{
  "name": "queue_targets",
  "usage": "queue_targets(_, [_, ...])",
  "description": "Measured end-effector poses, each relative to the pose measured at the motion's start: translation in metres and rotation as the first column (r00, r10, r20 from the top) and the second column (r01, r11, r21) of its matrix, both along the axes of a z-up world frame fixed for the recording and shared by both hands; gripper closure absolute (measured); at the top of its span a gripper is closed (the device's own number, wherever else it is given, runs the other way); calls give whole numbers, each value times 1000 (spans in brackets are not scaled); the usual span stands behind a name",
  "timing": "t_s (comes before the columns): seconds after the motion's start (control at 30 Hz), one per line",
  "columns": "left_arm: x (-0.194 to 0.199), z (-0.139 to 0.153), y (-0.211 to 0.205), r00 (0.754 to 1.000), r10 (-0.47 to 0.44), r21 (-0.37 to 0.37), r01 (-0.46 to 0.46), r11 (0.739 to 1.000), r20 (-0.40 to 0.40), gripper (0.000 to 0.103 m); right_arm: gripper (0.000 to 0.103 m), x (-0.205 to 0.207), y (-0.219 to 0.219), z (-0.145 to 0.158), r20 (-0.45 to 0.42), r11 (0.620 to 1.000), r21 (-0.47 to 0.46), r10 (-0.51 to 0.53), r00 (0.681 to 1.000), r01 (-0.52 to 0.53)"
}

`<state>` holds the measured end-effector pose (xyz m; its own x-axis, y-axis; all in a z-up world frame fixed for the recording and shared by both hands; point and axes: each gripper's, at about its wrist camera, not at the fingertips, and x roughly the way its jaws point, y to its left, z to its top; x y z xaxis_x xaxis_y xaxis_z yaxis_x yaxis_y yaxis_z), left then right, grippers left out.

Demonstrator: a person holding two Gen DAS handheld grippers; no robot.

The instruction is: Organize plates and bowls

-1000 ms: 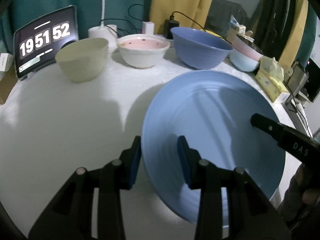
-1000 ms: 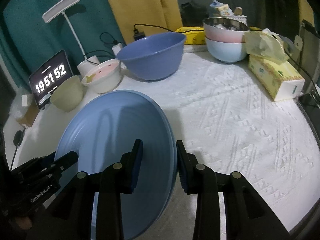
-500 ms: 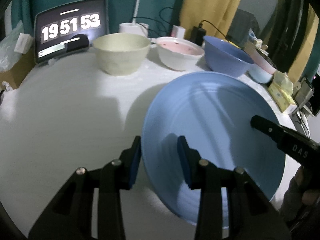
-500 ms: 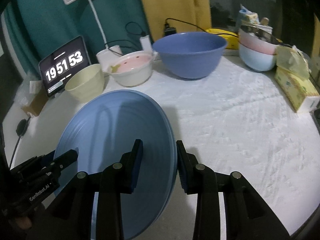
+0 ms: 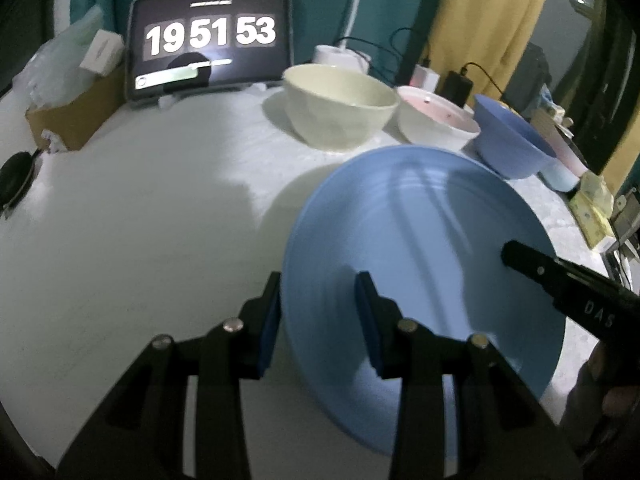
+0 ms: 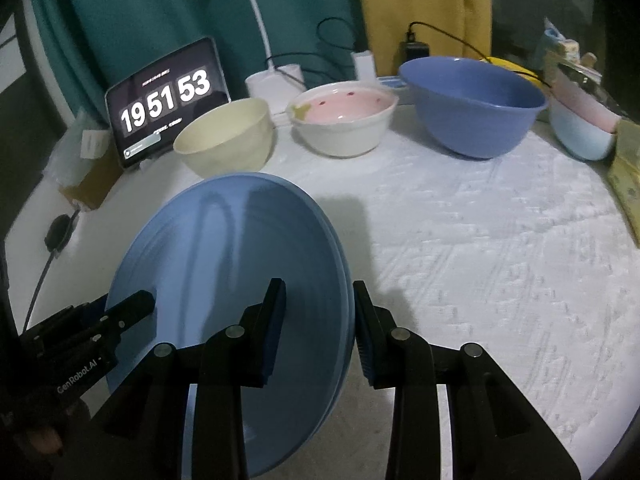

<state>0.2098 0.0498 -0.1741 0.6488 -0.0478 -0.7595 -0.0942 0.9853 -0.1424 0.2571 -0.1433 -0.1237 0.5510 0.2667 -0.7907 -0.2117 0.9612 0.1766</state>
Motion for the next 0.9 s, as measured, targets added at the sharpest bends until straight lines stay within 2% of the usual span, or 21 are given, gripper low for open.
queue_targets(0.2, [0,-4,11,1000,12,3,-12,1000,-4,66,67,6,8,-8,-27,1000,-6,5,1000,-6])
queue_targets(0.33, [2,-3,7,1000,0,32,0,999,6,66,66,10,8,-14,-45,1000,-21,5,999,-6])
queue_targets(0.6, [1,-1,8,1000,17,31,-17,999,2,65,66,11,8,-13,-49,999,-34,33,998,-34])
queue_targets(0.9, [-10,26,15,990,88,78,-97,992,108,61,65,4,-15,-1,-25,1000,-19,6,1000,-6])
